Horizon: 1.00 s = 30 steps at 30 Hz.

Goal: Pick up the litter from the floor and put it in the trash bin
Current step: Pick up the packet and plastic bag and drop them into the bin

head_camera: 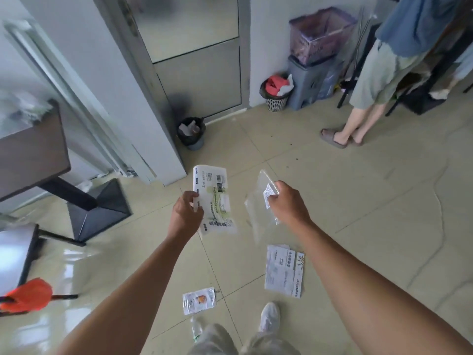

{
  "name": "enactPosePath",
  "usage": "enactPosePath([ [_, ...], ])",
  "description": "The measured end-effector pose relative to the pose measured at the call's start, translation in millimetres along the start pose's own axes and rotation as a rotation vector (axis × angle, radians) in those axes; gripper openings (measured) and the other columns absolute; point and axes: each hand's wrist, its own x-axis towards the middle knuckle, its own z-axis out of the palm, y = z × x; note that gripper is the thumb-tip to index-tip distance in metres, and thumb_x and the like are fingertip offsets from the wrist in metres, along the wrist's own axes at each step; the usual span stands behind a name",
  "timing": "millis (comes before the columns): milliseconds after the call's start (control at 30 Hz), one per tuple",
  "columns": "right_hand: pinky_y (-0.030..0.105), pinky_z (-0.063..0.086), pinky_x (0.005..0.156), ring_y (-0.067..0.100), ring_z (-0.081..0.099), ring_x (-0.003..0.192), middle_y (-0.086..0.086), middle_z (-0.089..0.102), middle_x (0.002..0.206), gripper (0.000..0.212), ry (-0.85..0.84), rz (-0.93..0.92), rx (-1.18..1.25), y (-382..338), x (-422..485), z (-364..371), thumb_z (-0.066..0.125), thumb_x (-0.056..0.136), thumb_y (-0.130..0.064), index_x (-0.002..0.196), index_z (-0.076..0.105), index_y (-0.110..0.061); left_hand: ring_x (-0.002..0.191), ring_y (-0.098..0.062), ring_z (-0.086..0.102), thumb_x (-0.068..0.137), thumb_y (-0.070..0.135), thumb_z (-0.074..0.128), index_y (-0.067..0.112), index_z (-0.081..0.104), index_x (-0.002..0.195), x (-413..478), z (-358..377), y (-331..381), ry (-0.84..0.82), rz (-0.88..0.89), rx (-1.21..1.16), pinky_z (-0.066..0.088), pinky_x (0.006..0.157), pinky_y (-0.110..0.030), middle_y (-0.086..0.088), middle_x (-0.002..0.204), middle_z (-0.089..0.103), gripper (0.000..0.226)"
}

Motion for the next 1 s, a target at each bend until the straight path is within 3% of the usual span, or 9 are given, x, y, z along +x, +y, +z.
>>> enactPosePath([
  [267,0.031,0.033,0.053,0.031,0.043,0.068,0.001,0.048,0.075,0.024,-0.082,-0.12,-0.02,-95.4,164.5,14.1,0.046,0.09,-0.012,0.075,0.03,-0.021,0.093,-0.037,0.066,0.089,0.001,0.061,0.008,0.053,0.12,155.0,-9.2,15.3,0.066,-0.05,-0.017,0.059,0.081,-0.05,-0.014,0.109,0.063,0.033],
  [467,0.032,0.027,0.049,0.032,0.043,0.063,0.001,0.047,0.069,0.021,-0.118,-0.156,-0.126,-167.9,307.8,58.2,0.047,0.088,-0.013,0.077,0.03,-0.018,0.09,-0.033,0.065,0.089,0.002,0.061,0.006,0.056,0.122,289.2,0.5,-27.7,0.047,-0.109,0.022,0.057,0.078,-0.043,-0.015,0.111,0.065,0.034],
  [600,0.032,0.029,0.049,0.032,0.045,0.064,-0.002,0.046,0.068,0.017,-0.148,-0.164,-0.181,-228.6,404.8,74.2,0.047,0.087,-0.013,0.08,0.032,-0.017,0.091,-0.035,0.065,0.089,-0.001,0.062,0.004,0.057,0.121,379.6,-10.3,-52.1,-0.018,-0.176,0.028,0.058,0.079,-0.046,-0.018,0.112,0.065,0.033],
  [800,0.033,0.035,0.051,0.038,0.057,0.068,0.006,0.057,0.074,0.005,-0.13,-0.244,-0.237,-309.8,516.9,67.1,0.05,0.088,-0.014,0.09,0.047,-0.011,0.099,-0.036,0.064,0.089,0.0,0.062,0.003,0.057,0.122,517.4,-34.8,-31.2,-0.088,-0.191,0.088,0.056,0.086,-0.044,-0.02,0.116,0.065,0.033],
  [1000,0.032,0.037,0.057,0.036,0.053,0.07,0.005,0.058,0.081,0.007,-0.161,-0.319,-0.301,-353.1,669.4,82.4,0.051,0.09,-0.015,0.091,0.044,-0.015,0.096,-0.033,0.064,0.09,0.004,0.062,0.009,0.056,0.123,653.3,-6.6,-13.8,-0.107,-0.251,0.117,0.056,0.082,-0.04,-0.017,0.119,0.067,0.033],
])
